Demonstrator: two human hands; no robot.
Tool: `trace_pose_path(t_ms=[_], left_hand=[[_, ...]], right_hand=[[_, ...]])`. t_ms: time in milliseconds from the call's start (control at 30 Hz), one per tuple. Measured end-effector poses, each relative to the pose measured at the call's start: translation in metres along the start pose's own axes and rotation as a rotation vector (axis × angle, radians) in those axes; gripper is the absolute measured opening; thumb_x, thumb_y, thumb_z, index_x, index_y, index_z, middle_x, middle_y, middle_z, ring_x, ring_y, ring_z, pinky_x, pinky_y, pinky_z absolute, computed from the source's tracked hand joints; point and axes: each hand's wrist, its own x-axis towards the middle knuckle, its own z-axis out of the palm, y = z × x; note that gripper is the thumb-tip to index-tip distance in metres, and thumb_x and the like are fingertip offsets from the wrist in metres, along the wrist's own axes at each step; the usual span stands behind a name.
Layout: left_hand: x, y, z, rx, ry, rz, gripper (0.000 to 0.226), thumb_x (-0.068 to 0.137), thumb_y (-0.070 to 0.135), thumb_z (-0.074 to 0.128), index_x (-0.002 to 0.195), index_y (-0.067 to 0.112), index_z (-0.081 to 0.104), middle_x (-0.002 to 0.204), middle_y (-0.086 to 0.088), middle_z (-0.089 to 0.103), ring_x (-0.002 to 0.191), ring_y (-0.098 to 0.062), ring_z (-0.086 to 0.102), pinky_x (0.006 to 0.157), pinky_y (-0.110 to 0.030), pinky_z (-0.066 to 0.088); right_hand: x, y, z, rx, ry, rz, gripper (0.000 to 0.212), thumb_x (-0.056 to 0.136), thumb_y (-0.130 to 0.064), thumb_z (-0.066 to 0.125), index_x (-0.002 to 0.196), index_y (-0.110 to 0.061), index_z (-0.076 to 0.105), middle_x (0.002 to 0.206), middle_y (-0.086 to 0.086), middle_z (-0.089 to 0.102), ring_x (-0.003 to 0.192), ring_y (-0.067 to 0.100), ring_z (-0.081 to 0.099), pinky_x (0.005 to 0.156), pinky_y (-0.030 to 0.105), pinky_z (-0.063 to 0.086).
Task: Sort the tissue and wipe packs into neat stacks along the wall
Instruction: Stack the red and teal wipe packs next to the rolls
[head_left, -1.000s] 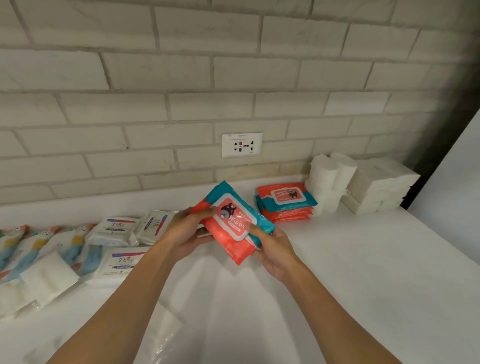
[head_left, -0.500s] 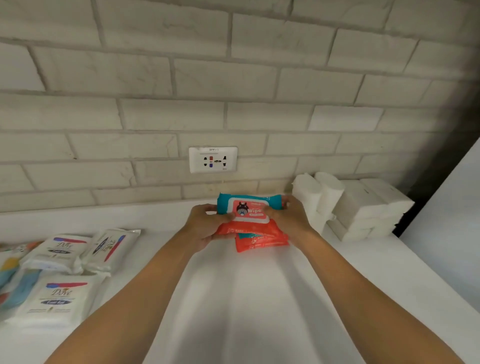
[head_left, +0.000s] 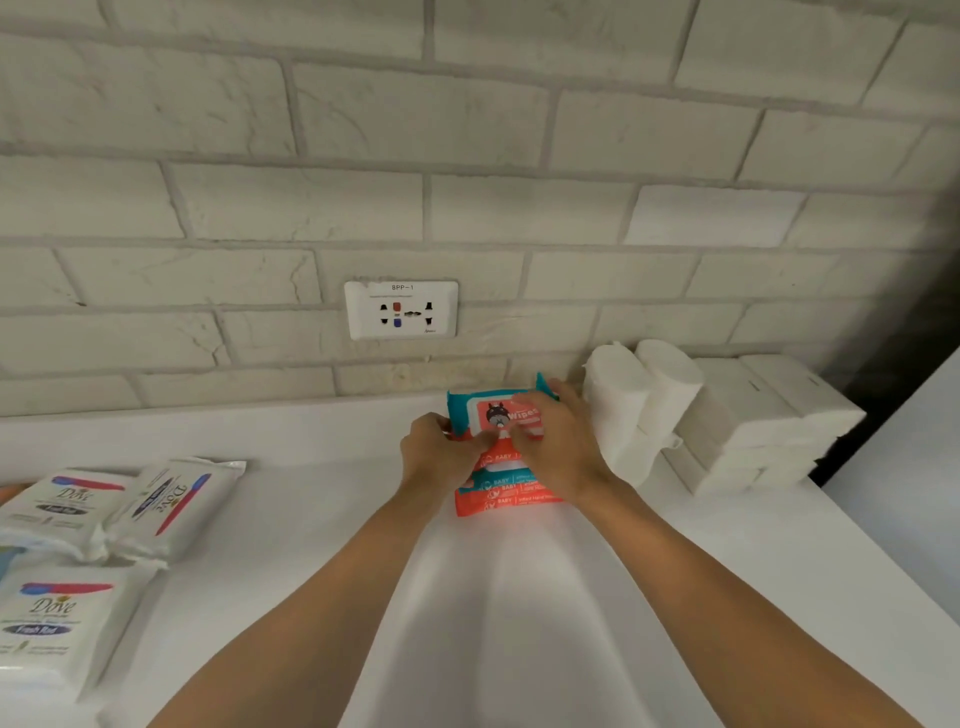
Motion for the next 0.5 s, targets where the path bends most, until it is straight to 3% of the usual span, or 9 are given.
trace_pose_path(t_ms=[100, 200, 300, 433, 500], left_hand=[[-0.002, -0.001, 0.004, 0.122, 0.026, 0.050, 0.042, 0.079, 0.051, 0.074, 0.096, 0.018, 0.055, 0.090, 0.003, 0.063, 0.072, -0.015, 0.065, 0.053, -0.019, 0.048], [-0.005, -0.001, 0.011, 0.171, 0.017, 0.064, 0.043, 0.080, 0.054, 0.070, 0.101, 0.019, 0.058, 0.093, 0.004, 0.065, 0.072, -0.014, 0.063, 0.056, -0.020, 0.047], [-0.007, -0.001, 0.016, 0.192, 0.023, 0.058, 0.047, 0.083, 0.055, 0.065, 0.112, 0.019, 0.057, 0.100, 0.003, 0.066, 0.077, -0.015, 0.063, 0.063, -0.023, 0.049], [-0.012, -0.006, 0.018, 0.138, 0.059, 0.070, 0.052, 0.077, 0.064, 0.061, 0.109, 0.026, 0.044, 0.111, 0.003, 0.059, 0.099, -0.021, 0.062, 0.086, -0.038, 0.055], [-0.013, -0.010, 0.018, 0.105, 0.071, 0.069, 0.052, 0.075, 0.064, 0.060, 0.108, 0.029, 0.040, 0.113, 0.001, 0.055, 0.104, -0.025, 0.060, 0.090, -0.044, 0.054]], right_hand=[[-0.006, 0.002, 0.005, -0.039, 0.063, -0.045, 0.037, 0.098, -0.031, 0.054, 0.134, -0.022, 0.056, 0.155, 0.004, 0.033, 0.145, 0.026, 0.025, 0.120, 0.041, 0.024], [-0.014, 0.003, 0.008, -0.043, 0.129, -0.101, 0.034, 0.098, -0.031, 0.053, 0.129, -0.020, 0.062, 0.146, 0.002, 0.048, 0.140, 0.023, 0.035, 0.119, 0.037, 0.026], [-0.021, 0.008, 0.013, -0.043, 0.085, -0.124, 0.034, 0.099, -0.034, 0.049, 0.130, -0.024, 0.060, 0.141, -0.003, 0.052, 0.137, 0.014, 0.038, 0.117, 0.034, 0.031], [-0.024, 0.016, 0.019, -0.068, 0.048, -0.120, 0.037, 0.101, -0.037, 0.044, 0.136, -0.029, 0.054, 0.148, -0.007, 0.044, 0.143, 0.013, 0.028, 0.118, 0.034, 0.028], [-0.023, 0.017, 0.019, -0.066, 0.029, -0.124, 0.037, 0.100, -0.038, 0.044, 0.136, -0.032, 0.053, 0.149, -0.009, 0.042, 0.144, 0.013, 0.026, 0.119, 0.036, 0.027]])
